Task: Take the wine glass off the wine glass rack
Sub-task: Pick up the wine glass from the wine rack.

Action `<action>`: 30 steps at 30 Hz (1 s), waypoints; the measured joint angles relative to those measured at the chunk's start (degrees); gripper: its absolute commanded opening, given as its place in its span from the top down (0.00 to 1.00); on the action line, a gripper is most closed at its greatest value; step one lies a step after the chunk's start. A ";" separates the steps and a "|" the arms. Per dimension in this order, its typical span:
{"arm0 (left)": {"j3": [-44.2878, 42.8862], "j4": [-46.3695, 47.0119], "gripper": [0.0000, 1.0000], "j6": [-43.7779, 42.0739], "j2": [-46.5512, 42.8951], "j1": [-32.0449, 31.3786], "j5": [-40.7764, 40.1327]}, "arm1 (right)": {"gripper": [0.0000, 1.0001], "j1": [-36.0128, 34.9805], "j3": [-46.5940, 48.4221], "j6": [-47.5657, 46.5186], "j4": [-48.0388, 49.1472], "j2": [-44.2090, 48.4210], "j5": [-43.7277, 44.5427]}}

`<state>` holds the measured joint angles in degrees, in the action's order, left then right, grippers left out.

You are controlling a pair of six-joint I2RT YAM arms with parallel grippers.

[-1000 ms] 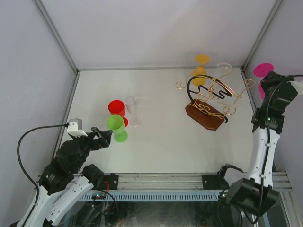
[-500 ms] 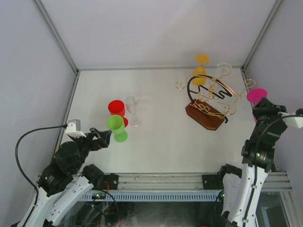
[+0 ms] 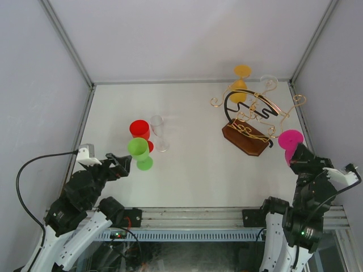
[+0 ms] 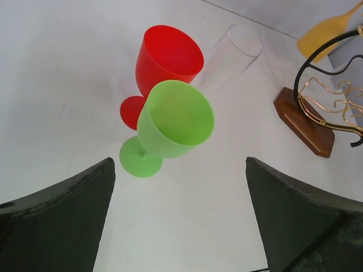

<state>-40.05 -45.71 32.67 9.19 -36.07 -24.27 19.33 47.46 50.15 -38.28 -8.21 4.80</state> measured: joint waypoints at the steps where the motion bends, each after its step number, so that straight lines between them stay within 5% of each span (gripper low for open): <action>1: 0.00 -0.17 0.00 0.24 0.00 0.00 -0.24 | 1.00 -0.02 0.50 0.11 -1.55 -0.09 -0.17; 6: 0.00 -1.22 0.00 1.16 0.00 0.00 -1.79 | 1.00 0.00 5.73 0.15 -8.63 -1.33 -2.43; 12: 0.00 -2.03 0.00 1.51 -0.37 0.00 -4.79 | 1.00 0.33 6.73 1.46 -9.38 -3.45 -15.10; 30: -2.05 -5.88 0.00 7.69 -0.68 0.00 -9.57 | 1.00 -3.02 -0.70 -0.96 3.72 -14.97 -49.18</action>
<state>-42.11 -51.59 40.36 8.51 -36.07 -33.85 16.32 46.76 49.19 -34.57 -23.18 -44.38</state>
